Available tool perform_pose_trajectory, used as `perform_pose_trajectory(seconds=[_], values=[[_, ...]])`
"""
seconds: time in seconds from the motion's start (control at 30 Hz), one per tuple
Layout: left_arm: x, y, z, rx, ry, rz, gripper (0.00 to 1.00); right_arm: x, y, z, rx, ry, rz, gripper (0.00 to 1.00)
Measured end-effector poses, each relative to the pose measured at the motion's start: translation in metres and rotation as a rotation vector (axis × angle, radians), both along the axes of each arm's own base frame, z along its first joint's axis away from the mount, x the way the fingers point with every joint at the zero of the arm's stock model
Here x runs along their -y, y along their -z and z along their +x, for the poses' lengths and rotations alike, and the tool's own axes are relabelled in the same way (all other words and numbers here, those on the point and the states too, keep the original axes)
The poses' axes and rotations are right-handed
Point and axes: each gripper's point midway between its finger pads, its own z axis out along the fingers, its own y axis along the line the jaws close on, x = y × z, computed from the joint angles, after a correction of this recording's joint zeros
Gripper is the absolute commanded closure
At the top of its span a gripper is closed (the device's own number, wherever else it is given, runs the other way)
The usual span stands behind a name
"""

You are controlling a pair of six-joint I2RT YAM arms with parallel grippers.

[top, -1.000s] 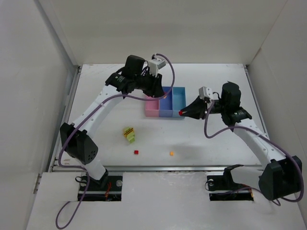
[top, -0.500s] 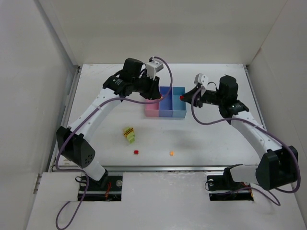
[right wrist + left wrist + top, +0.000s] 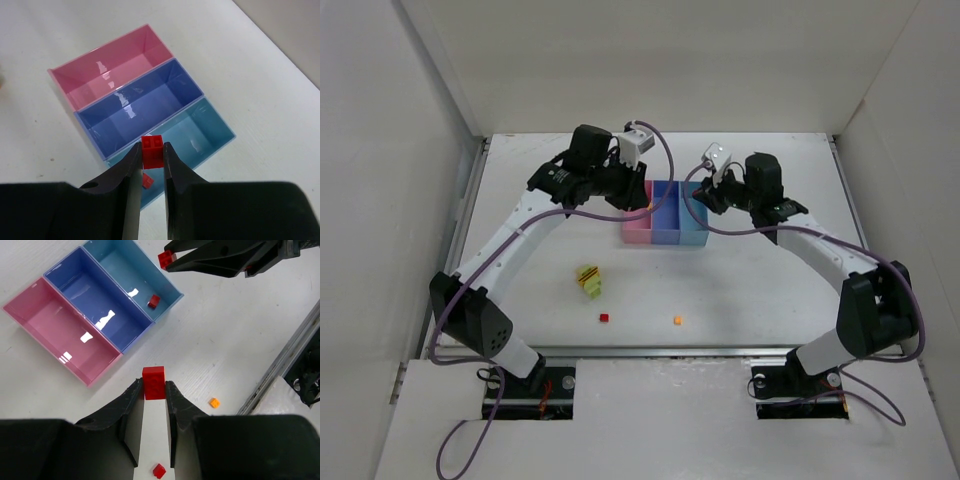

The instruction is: Sort the legos into containers by color

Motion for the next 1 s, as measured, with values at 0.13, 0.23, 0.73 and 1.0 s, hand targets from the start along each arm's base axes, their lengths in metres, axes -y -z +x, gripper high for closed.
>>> perform_pose_trajectory(seconds=[0.13,0.23,0.73,1.0], values=[[-0.001,0.000,0.001,0.002,-0.006,0.005,1.00,0.004,-0.002,0.004,0.005,0.032,-0.004,1.00],[-0.002,0.001,0.002,0.007,-0.009,0.010,1.00,0.007,-0.001,0.007,0.005,0.054,-0.010,1.00],[-0.003,0.001,0.004,0.015,-0.014,0.019,1.00,0.021,0.011,0.019,-0.019,0.176,-0.044,1.00],[-0.005,0.005,0.004,0.010,-0.019,0.028,1.00,0.022,0.017,0.020,-0.034,0.188,-0.045,1.00]])
